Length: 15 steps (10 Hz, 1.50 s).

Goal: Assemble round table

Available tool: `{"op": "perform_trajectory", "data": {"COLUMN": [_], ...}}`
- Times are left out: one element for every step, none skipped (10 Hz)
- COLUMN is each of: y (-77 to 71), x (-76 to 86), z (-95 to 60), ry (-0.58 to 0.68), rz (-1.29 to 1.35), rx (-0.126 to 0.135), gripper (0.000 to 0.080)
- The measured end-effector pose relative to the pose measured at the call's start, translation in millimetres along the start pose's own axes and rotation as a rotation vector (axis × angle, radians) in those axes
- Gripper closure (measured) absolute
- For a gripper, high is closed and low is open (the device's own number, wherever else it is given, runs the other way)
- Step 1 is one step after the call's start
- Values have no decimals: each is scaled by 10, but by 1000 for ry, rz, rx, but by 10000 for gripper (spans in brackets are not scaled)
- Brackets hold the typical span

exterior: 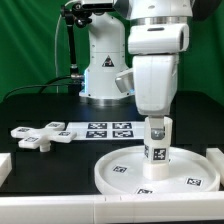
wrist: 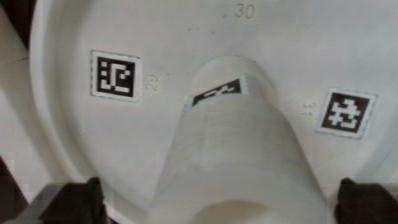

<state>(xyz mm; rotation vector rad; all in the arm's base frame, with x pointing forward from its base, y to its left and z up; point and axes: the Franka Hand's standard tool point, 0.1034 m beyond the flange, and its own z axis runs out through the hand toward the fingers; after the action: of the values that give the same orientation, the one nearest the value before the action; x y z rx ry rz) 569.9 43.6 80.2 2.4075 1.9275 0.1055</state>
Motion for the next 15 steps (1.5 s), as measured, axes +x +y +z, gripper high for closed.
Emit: {"op": "perform_trajectory", "data": {"y": [0,-5,-2,-3,-3,-56,-62,-63,-64,-64,-65,-67,-73,-80,-83], "x": [0,2,-7,-16,-18,-41,-44,-45,-45,-46,-44,-45,-51,-52,-52], "z": [13,31,31,34,35,56,59,60,60,61,61,62,65,69,71], "ry": [-18,-33,-37,-38,-38,-45,-45,-45,-46,-46,-45,-45,-45,-40,-36], "rz": [-117,-189,-226,-242,-234,-234,-234,-225,-197,-195,-168,-43,77,222,334], "rx": [-2,-1,-3,-2,-2,20,23,23,22,23,22,20,19,21,23], "gripper": [150,150,150,150,240,379,387,387,387,387,387,387,387,387,387]}}
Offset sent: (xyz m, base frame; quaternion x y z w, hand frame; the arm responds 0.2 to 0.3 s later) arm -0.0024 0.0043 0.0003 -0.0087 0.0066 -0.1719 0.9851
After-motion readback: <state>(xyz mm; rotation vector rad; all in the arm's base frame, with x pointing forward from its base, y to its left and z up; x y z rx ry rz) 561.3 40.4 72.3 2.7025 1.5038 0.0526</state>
